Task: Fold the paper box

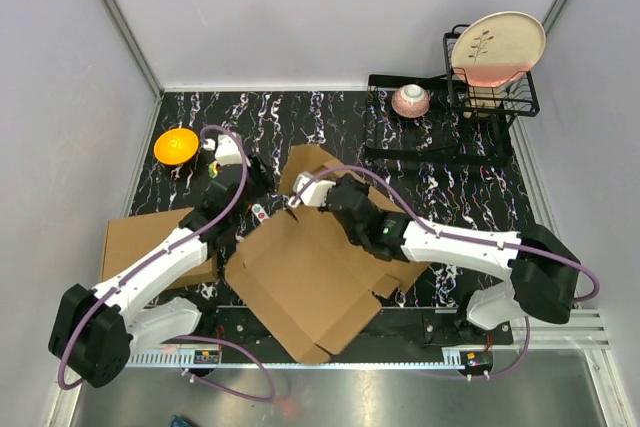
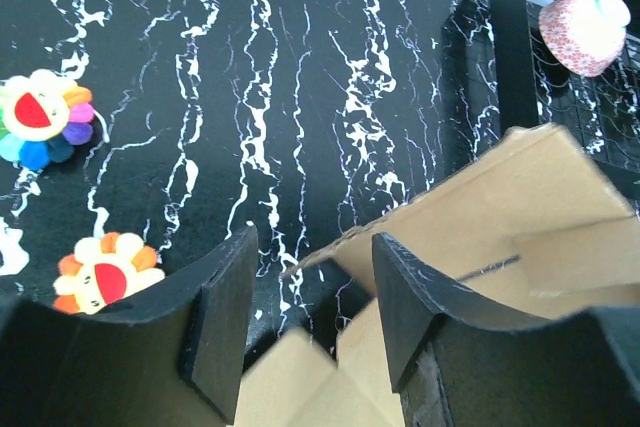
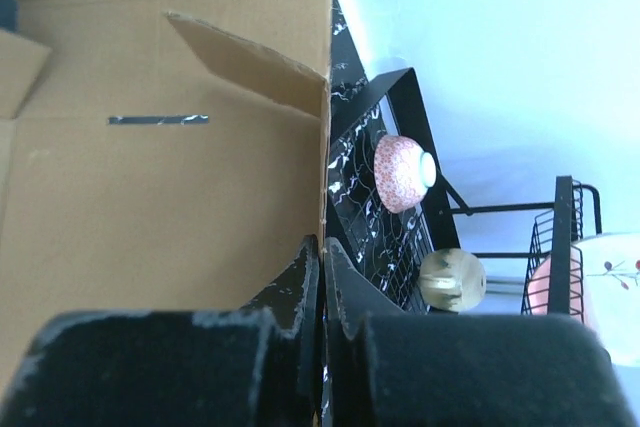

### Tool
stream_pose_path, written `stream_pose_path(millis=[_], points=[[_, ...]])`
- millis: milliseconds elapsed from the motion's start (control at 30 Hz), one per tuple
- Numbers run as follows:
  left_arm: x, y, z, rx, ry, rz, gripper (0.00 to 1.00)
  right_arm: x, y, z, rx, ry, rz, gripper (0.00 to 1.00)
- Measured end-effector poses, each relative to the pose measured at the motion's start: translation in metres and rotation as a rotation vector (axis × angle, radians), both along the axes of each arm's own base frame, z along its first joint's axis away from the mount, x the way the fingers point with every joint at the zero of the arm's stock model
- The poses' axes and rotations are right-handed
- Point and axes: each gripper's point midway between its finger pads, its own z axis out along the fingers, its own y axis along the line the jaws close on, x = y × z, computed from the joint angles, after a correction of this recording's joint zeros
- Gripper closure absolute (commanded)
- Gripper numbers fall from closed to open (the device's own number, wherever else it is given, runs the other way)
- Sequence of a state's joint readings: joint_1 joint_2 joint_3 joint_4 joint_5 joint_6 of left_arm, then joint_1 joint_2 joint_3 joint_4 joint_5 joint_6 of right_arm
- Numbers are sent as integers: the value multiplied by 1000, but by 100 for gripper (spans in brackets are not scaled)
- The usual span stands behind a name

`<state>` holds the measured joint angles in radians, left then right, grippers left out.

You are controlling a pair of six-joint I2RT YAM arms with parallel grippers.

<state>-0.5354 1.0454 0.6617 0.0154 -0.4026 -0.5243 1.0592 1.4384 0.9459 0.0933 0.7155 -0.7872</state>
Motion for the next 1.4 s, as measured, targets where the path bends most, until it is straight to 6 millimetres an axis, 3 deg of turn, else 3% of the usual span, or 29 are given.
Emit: stream_pose_path(millis=[167, 267, 467, 800, 1100, 1400], points=[[-3, -6, -13, -47, -43, -34, 47, -23, 3, -31, -99, 12, 58, 100], [-1, -10, -8, -58, -69, -54, 47, -31, 5, -39, -125, 17, 84, 100], [2, -20, 8, -89, -150, -107, 50, -31, 13, -32, -106, -11, 115, 100], [-20, -24, -17, -125, -164, -186, 50, -25, 17, -12, -139, -116, 123, 100], [-19, -25, 0, -159, -234, -189, 49, -21, 16, 3, -173, -181, 120, 100], [-26, -30, 0, -197, -277, -211, 48, -21, 18, -3, -186, -173, 120, 100]])
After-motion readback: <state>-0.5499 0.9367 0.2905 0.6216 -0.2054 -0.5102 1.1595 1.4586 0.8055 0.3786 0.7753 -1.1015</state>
